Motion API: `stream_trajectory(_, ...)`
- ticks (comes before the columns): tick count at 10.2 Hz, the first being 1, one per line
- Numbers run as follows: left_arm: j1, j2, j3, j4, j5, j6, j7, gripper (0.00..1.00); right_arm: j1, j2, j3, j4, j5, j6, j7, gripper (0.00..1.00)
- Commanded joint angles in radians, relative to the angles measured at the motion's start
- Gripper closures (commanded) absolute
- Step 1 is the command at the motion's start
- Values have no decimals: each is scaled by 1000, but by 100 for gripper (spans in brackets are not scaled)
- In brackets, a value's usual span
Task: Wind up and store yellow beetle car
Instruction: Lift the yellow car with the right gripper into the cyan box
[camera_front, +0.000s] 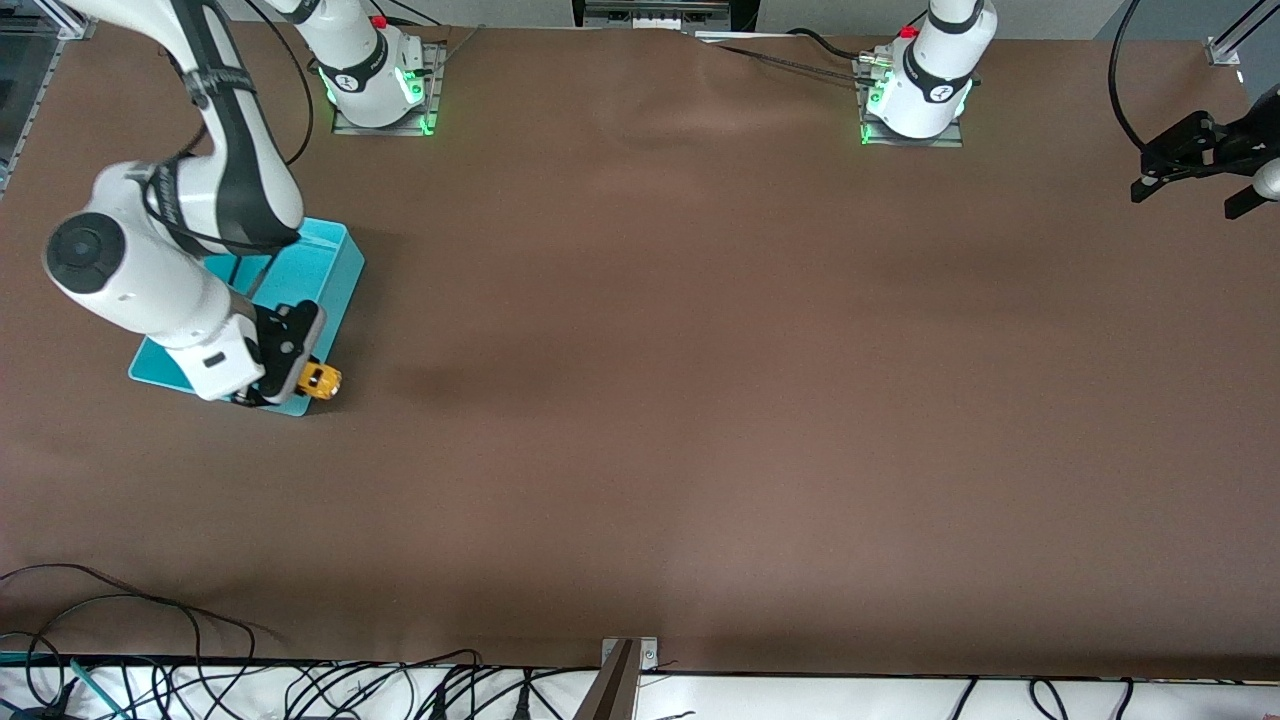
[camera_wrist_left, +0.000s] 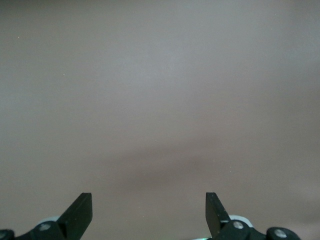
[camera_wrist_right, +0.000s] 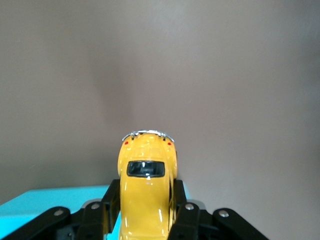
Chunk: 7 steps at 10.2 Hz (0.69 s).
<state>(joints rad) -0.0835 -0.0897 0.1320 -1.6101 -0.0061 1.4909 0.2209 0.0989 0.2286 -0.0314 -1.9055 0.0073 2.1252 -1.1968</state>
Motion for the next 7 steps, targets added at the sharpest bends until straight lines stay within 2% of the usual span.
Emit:
stream_trajectory(1, -1, 22, -2, 42, 8, -27, -15, 0, -4, -206, -71, -250, -9, 33, 45, 100)
stream_trajectory(2, 10, 34, -2, 42, 5, -27, -15, 0, -4, -274, -103, -345, -32, 73, 93, 100)
stream_trajectory(3, 11, 36, 0, 42, 5, -26, -17, 0, -4, -300, -164, -401, -38, 78, 164, 100)
stream_trajectory(5, 8, 33, -3, 42, 5, -27, -38, 0, -5, -272, -264, -478, -38, 175, 264, 100)
stream_trajectory(7, 1, 31, -3, 42, 5, -27, -96, 0, -5, -226, -288, -571, -38, 319, 409, 100)
